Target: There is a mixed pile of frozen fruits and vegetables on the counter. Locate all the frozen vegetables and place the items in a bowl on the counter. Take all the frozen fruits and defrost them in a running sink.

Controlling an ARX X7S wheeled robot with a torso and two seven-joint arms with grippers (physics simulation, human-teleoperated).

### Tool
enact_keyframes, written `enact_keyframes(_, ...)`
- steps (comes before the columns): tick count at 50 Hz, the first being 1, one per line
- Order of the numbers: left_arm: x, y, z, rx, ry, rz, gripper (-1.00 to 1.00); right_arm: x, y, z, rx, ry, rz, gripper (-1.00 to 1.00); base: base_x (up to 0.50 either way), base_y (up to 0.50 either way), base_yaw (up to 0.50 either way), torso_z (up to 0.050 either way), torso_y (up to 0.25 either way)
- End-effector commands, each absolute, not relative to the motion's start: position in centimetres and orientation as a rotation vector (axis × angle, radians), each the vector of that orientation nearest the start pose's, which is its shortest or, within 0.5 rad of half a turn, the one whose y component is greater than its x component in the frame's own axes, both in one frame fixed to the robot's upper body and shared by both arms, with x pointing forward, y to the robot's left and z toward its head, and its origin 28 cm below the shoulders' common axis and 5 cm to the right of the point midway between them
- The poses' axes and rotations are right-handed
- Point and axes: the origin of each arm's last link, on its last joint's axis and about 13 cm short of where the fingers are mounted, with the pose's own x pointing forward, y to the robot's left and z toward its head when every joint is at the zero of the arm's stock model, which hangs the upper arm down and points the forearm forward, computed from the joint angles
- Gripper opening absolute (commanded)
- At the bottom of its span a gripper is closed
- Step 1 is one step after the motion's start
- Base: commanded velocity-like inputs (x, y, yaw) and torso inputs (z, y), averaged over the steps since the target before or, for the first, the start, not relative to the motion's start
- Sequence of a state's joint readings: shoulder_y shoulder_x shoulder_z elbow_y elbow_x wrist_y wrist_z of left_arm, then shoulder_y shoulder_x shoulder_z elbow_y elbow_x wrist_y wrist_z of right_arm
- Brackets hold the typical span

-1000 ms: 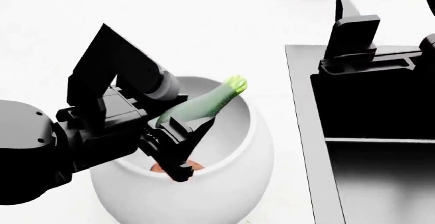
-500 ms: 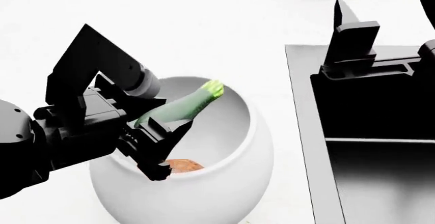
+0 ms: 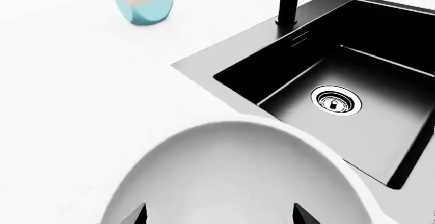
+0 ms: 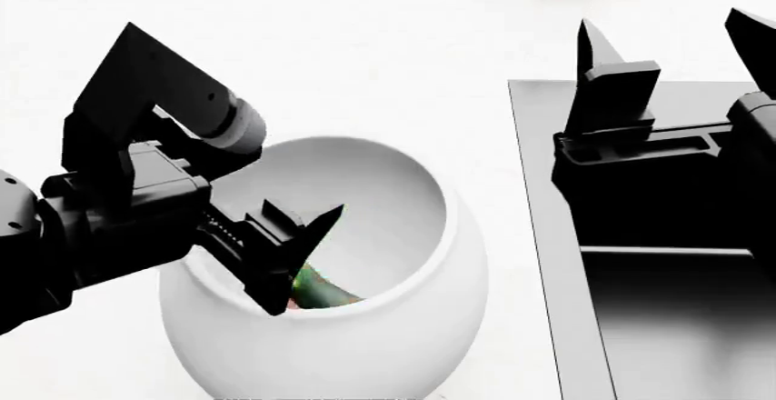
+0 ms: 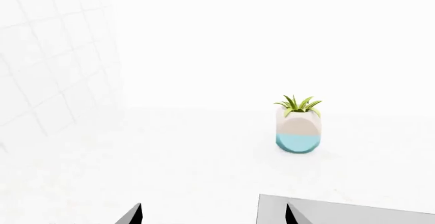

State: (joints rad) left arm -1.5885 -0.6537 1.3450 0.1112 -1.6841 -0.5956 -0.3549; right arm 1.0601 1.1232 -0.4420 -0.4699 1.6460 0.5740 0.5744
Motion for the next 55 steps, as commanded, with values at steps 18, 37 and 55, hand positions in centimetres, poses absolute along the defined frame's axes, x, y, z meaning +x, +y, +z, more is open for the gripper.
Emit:
enact_keyframes(18,23.0,27.9,27.3,-0.016,-0.059,-0.015,1.0,19.8,-18.0,27.4,0.035,-0.173,0.124,1.0,0.0,0.0,0.0,0.0,0.0)
enact_keyframes(37,20.9,26.6,16.5,-0.016,-0.111,0.087,1.0,16.5,-17.9,18.9,0.152,-0.237,-0.041,1.0,0.0,0.0,0.0,0.0,0.0)
enact_keyframes(55,22.6,26.9,22.4,-0.047,-0.093,0.036,1.0,21.4,-16.9,22.0,0.049,-0.171,0.032,1.0,0.0,0.0,0.0,0.0,0.0)
